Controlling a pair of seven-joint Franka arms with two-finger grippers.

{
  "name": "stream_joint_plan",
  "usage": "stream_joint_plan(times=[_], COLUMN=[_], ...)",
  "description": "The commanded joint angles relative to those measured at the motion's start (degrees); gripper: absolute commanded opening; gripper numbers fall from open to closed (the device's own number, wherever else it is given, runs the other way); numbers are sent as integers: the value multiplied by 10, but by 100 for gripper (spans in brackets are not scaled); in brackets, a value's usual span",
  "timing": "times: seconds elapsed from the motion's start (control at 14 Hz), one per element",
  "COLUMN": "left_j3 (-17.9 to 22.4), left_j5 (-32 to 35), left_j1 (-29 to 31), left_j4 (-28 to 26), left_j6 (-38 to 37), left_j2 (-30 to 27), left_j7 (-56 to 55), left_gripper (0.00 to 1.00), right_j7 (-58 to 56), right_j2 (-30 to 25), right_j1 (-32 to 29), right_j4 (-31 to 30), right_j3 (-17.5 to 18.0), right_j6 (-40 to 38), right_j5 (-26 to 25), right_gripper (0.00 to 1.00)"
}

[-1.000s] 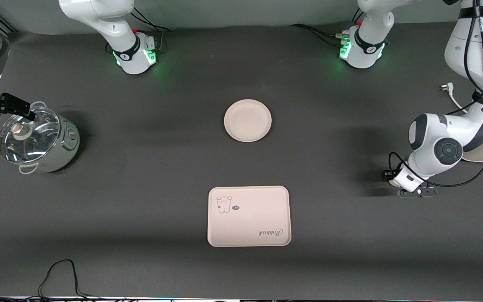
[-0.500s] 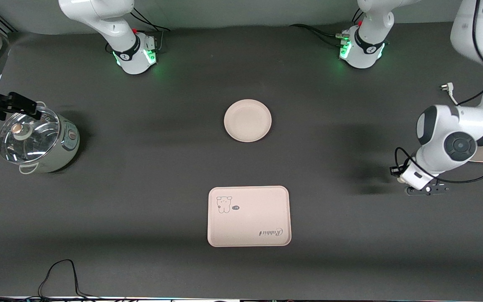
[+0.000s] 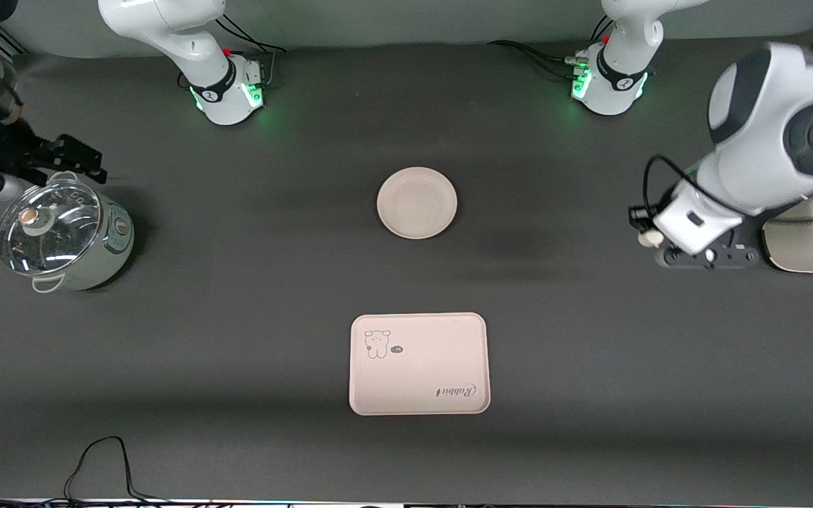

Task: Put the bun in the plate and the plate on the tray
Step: 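Carry the bun over the white plate and lower it with the left gripper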

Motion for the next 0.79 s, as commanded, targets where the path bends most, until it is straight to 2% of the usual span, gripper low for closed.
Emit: stream_joint_plan(times=[0.0,0.14,0.36,0.57,0.71], left_j3=[-77,-142,-149,-148,-148], left_j5=[-26,-23,10,153,238], left_j1=[0,-8,-105,-211,-247], left_j4=[36,30,21,22,21], left_j6=[-31,8,91,166,212], left_j2=[13,23,84,192,262], left_j7=[-120,-223,-338,-509,-587], left_gripper=[0,0,0,0,0], right_j7=[65,87,105,110,143], right_j2=[-71,-100,-129,-145,-148], right_j1=[60,90,118,130,150], right_j4=[-67,-94,-125,-150,-164], right_j3=[-2,-2,-2,1,1], right_j6=[6,6,11,16,29], right_j5=[5,5,5,7,11], right_gripper=[100,100,100,100,100])
